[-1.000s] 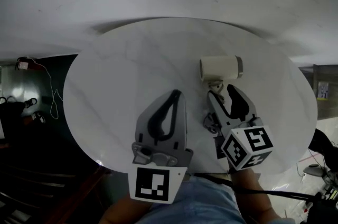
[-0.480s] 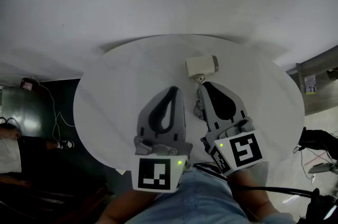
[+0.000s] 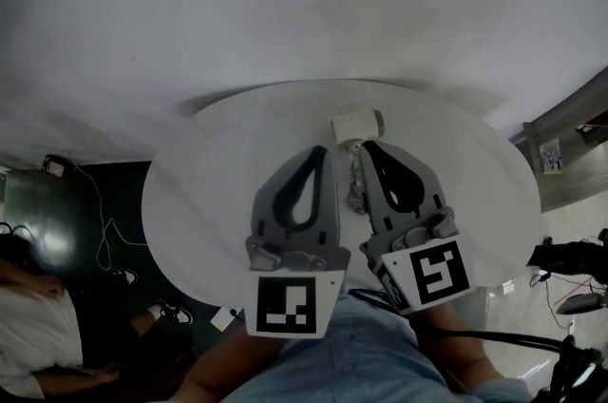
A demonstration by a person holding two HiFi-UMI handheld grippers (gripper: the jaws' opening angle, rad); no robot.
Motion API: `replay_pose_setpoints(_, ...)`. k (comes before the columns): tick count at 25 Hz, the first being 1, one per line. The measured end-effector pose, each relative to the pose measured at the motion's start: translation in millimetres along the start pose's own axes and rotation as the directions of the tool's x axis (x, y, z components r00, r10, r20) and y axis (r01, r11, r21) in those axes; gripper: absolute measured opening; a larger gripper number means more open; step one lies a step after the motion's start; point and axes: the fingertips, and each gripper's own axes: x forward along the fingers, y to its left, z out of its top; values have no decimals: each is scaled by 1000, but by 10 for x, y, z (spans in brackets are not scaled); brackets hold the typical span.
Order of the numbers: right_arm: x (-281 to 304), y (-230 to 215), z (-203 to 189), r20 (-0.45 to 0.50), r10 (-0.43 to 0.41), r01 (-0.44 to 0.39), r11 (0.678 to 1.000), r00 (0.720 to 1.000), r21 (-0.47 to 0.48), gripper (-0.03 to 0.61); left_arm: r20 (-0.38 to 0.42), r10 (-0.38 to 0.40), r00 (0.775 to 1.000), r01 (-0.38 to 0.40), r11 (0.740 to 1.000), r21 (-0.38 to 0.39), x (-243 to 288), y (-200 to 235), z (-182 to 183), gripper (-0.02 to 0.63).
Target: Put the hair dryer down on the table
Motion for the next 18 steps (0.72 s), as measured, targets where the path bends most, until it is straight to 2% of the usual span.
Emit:
replay_pose_setpoints(7,-84,3,18,5,4,-3,1000,1000,-13,11,11,10,1000,-11,999,37,-41,-28,69,14)
replay_pose_setpoints(18,-109,27,143,40,19,-18,999,999,-36,11,16,12,1000,-13,999,37,-77,-24,114,14)
